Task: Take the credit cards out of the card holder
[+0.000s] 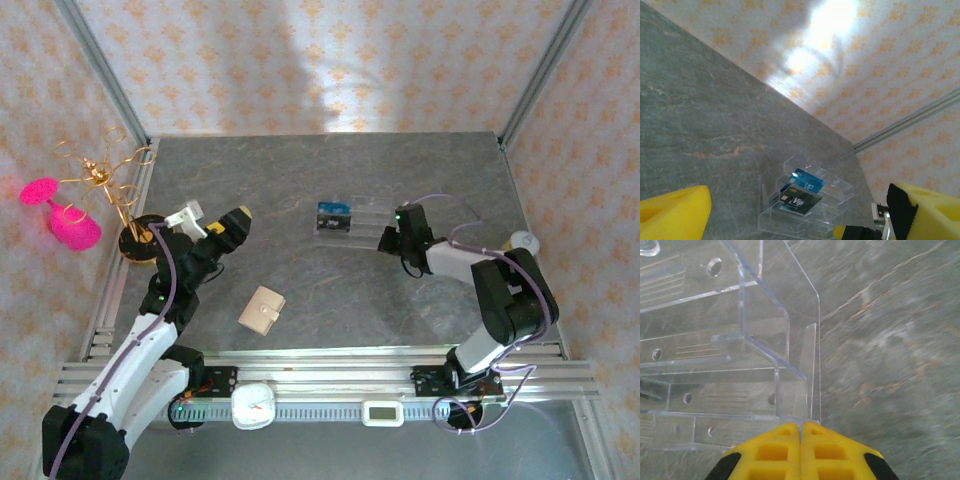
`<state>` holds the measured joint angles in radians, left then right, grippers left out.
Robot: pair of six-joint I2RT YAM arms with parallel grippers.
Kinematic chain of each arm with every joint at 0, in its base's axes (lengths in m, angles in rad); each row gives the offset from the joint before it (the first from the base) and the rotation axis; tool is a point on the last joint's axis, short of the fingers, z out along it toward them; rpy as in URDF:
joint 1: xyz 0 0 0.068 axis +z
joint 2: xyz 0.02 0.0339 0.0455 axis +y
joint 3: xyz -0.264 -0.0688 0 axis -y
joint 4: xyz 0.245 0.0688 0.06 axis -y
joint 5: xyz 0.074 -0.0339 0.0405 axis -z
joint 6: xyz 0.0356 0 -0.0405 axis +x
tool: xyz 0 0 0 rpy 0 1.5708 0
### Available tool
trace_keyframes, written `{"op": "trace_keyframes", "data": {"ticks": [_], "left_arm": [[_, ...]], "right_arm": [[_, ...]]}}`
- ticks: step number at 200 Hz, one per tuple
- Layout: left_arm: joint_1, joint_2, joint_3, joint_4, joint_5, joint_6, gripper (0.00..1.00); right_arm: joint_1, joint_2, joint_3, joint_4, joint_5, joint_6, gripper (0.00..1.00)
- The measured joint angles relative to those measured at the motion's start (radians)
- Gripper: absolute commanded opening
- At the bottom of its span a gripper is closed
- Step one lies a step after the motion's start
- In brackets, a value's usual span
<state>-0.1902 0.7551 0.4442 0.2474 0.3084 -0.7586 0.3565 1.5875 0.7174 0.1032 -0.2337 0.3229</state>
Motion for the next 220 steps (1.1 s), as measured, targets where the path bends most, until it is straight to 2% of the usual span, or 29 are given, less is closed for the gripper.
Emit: {"op": "trace_keyframes", "data": {"ticks": [56, 68, 99, 116, 144, 174, 193, 207, 220], "left_arm": [[-0.006, -0.031, 0.000, -0.056, 0.010, 0.000, 0.88], [-0.008, -0.033, 0.000, -0.067, 0.011, 0.000, 0.88], [-0.028, -0.040, 0.000, -0.089, 0.010, 0.000, 0.88], [-0.048, -0.045, 0.000, -0.116, 0.001, 0.000, 0.88], [-0.135, -0.063, 0.000, -0.208, -0.065, -0.003, 0.84], [-0.304, -0.093, -0.031, -0.306, -0.204, -0.041, 0.83], [-0.364, -0.100, -0.098, -0.332, -0.266, -0.093, 0.76], [-0.379, -0.091, -0.147, -0.357, -0.296, -0.132, 0.69], [-0.386, -0.076, -0.183, -0.392, -0.327, -0.164, 0.68]], "right_arm": [[0.113, -0.011, 0.016, -0.064, -0.031, -0.039, 0.08], [0.128, -0.019, 0.016, -0.082, -0.023, -0.032, 0.16], [0.158, -0.047, 0.005, -0.129, 0.001, -0.010, 0.48], [0.168, -0.075, 0.002, -0.163, 0.012, -0.002, 0.55], [0.198, -0.184, -0.002, -0.203, 0.045, 0.017, 0.60], [0.293, -0.293, -0.023, -0.195, 0.038, 0.055, 0.61], [0.382, -0.273, -0.037, -0.161, -0.003, 0.088, 0.61], [0.452, -0.227, -0.041, -0.130, -0.040, 0.112, 0.61], [0.518, -0.168, -0.040, -0.094, -0.072, 0.132, 0.61]]}}
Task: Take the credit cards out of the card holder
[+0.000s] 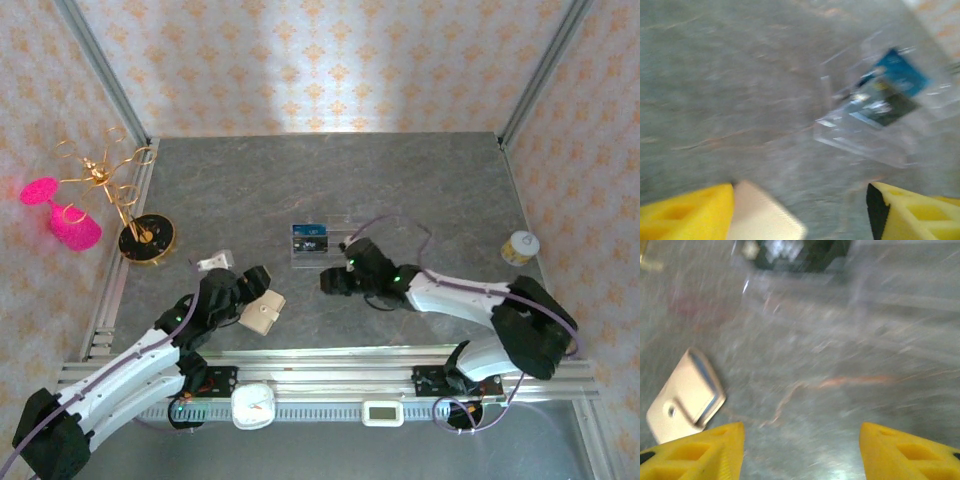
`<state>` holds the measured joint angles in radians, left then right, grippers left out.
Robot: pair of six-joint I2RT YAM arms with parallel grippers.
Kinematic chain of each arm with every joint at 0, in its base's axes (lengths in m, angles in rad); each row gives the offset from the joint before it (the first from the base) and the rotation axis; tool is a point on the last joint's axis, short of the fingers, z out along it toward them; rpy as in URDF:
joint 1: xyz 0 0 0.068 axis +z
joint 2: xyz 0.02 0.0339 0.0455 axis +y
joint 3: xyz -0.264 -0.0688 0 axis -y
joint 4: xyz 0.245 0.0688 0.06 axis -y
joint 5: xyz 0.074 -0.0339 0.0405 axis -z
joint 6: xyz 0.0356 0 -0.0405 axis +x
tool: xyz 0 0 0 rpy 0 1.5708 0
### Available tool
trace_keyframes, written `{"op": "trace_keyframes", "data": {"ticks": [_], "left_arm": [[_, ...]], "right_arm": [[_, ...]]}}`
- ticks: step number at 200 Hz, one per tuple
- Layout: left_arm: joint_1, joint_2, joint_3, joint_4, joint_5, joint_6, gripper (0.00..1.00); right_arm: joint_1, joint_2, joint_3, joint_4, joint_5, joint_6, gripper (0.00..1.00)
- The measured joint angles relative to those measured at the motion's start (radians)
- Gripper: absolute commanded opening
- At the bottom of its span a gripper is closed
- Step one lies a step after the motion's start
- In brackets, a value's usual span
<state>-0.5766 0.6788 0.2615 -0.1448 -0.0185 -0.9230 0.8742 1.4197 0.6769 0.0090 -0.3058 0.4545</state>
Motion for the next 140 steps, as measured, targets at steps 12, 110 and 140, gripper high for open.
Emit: {"op": "trace_keyframes", "data": {"ticks": [12, 110, 140], "left_arm": [[-0.004, 0.004, -0.017, -0.035, -0.029, -0.023, 0.68], [-0.076, -0.062, -0.194, 0.109, 0.018, -0.183, 0.67], [-0.182, -0.146, -0.247, 0.158, 0.038, -0.285, 0.63]], "right_arm": [[0.052, 0.053, 0.002, 0.022, -0.019, 0.015, 0.60], [0.135, 0.162, 0.005, 0.248, -0.150, 0.166, 0.60], [0.135, 0.203, -0.005, 0.322, -0.162, 0.238, 0.60]]}}
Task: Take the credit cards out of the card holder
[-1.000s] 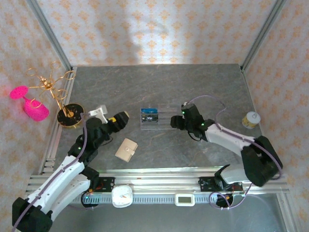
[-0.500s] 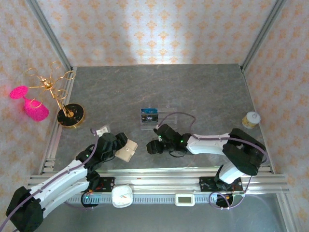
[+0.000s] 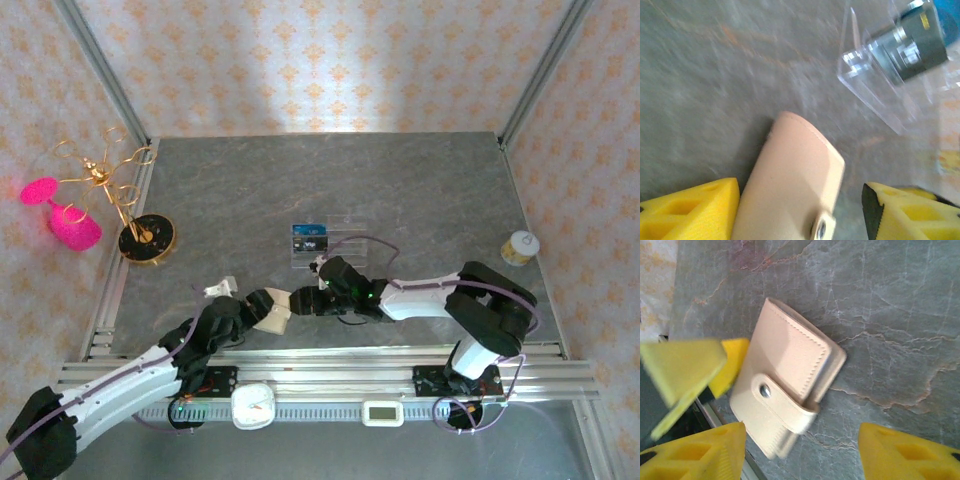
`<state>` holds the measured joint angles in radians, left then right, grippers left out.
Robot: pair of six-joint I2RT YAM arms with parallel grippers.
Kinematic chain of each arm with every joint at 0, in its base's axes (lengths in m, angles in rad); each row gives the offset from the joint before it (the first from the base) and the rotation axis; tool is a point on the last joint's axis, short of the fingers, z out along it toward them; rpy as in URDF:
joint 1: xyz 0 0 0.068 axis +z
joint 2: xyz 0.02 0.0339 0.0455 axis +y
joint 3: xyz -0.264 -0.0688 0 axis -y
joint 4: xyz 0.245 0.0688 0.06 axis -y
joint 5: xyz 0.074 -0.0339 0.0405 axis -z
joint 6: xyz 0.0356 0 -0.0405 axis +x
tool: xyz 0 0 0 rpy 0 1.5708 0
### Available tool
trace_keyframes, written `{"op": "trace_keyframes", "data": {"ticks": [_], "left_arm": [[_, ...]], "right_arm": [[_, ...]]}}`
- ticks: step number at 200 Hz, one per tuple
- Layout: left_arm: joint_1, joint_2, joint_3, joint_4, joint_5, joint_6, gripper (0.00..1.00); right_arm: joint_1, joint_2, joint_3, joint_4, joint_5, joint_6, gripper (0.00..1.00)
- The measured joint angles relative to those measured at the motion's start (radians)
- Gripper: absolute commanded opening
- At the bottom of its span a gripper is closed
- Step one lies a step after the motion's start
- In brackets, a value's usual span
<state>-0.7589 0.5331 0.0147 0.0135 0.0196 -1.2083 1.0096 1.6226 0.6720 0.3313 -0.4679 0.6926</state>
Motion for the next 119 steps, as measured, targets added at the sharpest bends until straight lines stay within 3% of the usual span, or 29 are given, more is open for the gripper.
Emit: {"op": "trace_keyframes", "data": {"ticks": [21, 61, 81, 114, 119], "left_arm": [[-0.047, -0.023, -0.005, 0.006, 0.006, -0.043, 0.61], [-0.053, -0.012, -0.005, 0.030, 0.006, -0.078, 0.57], [-0.053, 0.011, -0.005, 0.049, 0.005, -0.077, 0.57], [-0.053, 0.057, -0.005, 0.086, -0.007, -0.074, 0.57], [-0.052, 0.060, -0.005, 0.087, -0.011, -0.074, 0.58]], "right_arm": [[0.000, 0.037, -0.002, 0.050, -0.009, 0.043, 0.58], [0.002, 0.099, 0.013, 0.104, -0.030, 0.085, 0.54], [0.004, 0.122, 0.037, 0.090, -0.031, 0.082, 0.40], [0.005, 0.165, 0.061, 0.071, -0.019, 0.072, 0.01], [0.005, 0.165, 0.061, 0.074, -0.017, 0.077, 0.00]]}}
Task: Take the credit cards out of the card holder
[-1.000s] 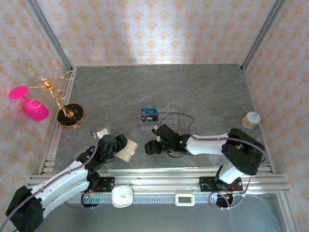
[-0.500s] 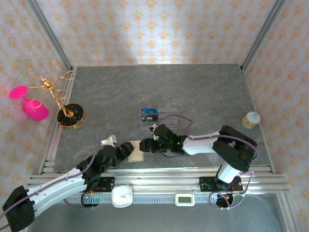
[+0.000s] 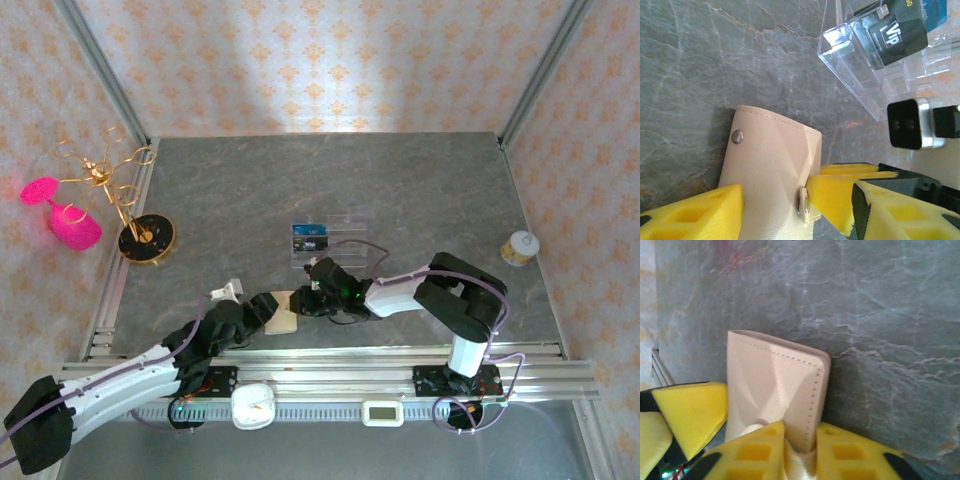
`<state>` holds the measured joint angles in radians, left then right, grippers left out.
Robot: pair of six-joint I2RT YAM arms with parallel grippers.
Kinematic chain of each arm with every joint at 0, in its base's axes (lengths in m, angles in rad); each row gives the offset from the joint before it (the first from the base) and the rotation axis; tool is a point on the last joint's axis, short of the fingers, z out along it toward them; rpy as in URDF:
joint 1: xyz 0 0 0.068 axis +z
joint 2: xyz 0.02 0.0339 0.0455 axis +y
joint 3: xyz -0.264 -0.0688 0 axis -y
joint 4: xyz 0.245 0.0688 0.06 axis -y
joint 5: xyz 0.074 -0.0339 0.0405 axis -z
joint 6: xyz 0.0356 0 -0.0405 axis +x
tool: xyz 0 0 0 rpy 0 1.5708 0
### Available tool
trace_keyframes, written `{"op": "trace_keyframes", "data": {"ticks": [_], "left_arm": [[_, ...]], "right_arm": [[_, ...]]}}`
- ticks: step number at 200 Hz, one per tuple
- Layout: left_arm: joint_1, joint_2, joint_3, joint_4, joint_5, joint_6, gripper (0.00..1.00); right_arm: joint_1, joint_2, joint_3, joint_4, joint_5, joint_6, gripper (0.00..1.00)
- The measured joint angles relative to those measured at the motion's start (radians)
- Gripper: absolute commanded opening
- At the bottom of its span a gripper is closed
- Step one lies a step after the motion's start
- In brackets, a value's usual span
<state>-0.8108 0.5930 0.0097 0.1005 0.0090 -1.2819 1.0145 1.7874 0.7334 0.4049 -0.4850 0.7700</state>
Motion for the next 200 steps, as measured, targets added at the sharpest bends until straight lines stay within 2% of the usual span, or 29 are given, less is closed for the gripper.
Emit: {"op": "trace_keyframes", "data": {"ticks": [48, 78, 107, 125, 150, 186, 200], "left_arm": [[-0.001, -0.042, 0.000, 0.011, 0.011, 0.061, 0.70], [-0.001, -0.077, 0.002, 0.095, 0.025, 0.146, 0.76], [-0.001, -0.037, 0.018, 0.237, 0.073, 0.249, 0.88], [-0.001, 0.027, 0.064, 0.309, 0.125, 0.301, 0.87], [-0.001, 0.117, 0.108, 0.453, 0.212, 0.352, 0.85], [-0.001, 0.207, 0.111, 0.631, 0.314, 0.372, 0.64], [-0.001, 0.239, 0.111, 0.682, 0.338, 0.369, 0.62]], "right_arm": [[-0.001, -0.086, -0.032, -0.026, 0.031, -0.081, 0.00], [-0.055, -0.304, -0.132, -0.089, 0.014, -0.169, 0.00], [-0.126, -0.528, -0.166, -0.177, -0.012, -0.262, 0.00], [-0.156, -0.644, -0.166, -0.214, -0.050, -0.320, 0.00], [-0.181, -0.729, -0.162, -0.259, -0.084, -0.371, 0.00], [-0.187, -0.743, -0.156, -0.278, -0.107, -0.381, 0.00], [-0.195, -0.743, -0.151, -0.279, -0.105, -0.375, 0.00]]}}
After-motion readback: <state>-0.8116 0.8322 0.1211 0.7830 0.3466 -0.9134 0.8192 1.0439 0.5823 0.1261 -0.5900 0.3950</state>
